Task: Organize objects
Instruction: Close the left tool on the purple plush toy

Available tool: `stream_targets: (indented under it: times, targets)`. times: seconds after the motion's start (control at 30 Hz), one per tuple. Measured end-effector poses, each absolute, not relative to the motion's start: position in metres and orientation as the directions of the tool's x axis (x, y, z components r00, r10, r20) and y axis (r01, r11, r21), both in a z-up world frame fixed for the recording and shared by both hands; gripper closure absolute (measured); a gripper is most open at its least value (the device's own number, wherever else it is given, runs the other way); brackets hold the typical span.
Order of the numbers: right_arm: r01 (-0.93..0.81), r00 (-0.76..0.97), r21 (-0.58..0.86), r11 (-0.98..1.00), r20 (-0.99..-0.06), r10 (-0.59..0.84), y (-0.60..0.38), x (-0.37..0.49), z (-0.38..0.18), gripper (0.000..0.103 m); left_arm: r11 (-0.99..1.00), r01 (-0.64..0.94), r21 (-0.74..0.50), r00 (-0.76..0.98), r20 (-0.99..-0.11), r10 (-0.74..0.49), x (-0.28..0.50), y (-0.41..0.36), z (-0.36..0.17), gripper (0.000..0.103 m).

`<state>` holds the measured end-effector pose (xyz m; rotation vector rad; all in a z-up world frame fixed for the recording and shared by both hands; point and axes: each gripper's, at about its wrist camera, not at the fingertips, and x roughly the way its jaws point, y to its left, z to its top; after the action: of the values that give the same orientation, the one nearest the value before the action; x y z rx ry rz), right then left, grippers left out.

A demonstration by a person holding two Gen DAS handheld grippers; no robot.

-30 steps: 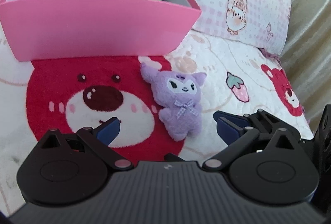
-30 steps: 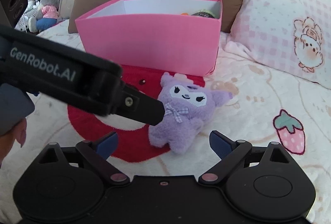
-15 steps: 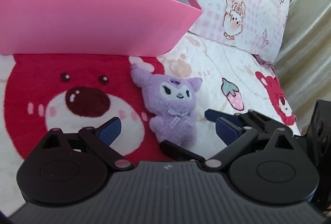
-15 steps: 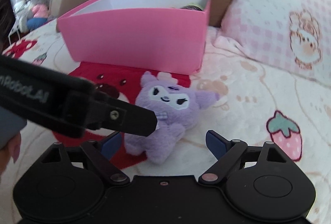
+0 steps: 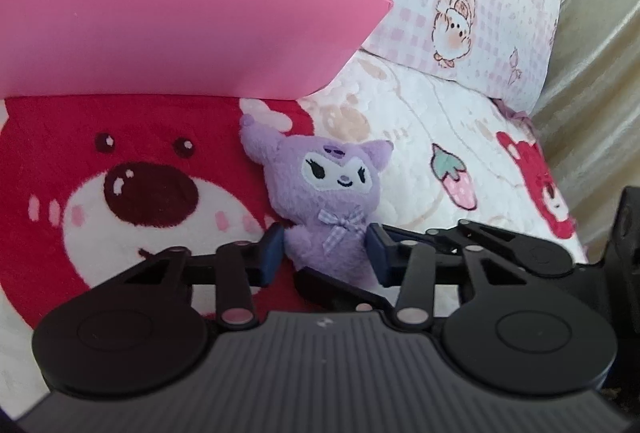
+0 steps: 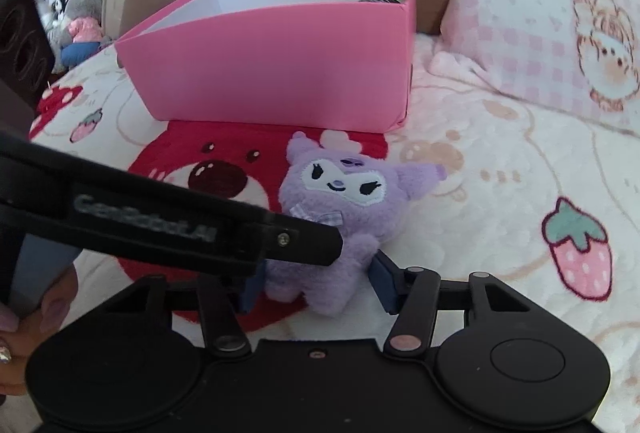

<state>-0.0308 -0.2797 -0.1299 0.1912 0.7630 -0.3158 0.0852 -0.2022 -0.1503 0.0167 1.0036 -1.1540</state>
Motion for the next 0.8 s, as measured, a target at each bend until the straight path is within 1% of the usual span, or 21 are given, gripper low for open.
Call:
stream_targets:
  times: [0.13, 0.33, 0.57, 0.8]
  targets:
    - [0.335, 0.671, 0.011, 0.942, -0.705, -0.23, -0.276, -0.028, -0.132, 0.045, 0.459, 0.78, -0.425, 0.064, -0.676, -0.735, 0.079, -0.205, -0.149, 0.064]
    - [0.324, 0.667, 0.001, 0.946, -0.71, -0.228, -0.279, -0.025, -0.136, 0.045, 0.501, 0.71, -0.495, 0.05, -0.675, -0.736, 0.088, -0.203, -0.156, 0.063]
    - [0.32, 0.658, -0.044, 0.946, -0.709, -0.255, -0.268, -0.019, -0.132, 0.045, 0.52, 0.712, -0.471, 0.07, -0.689, -0.721, 0.082, -0.2, -0.149, 0.064]
    - [0.289, 0.664, -0.057, 0.956, -0.707, -0.243, -0.254, -0.019, -0.127, 0.045, 0.526, 0.693, -0.493, 0.045, -0.699, -0.714, 0.085, -0.19, -0.146, 0.064]
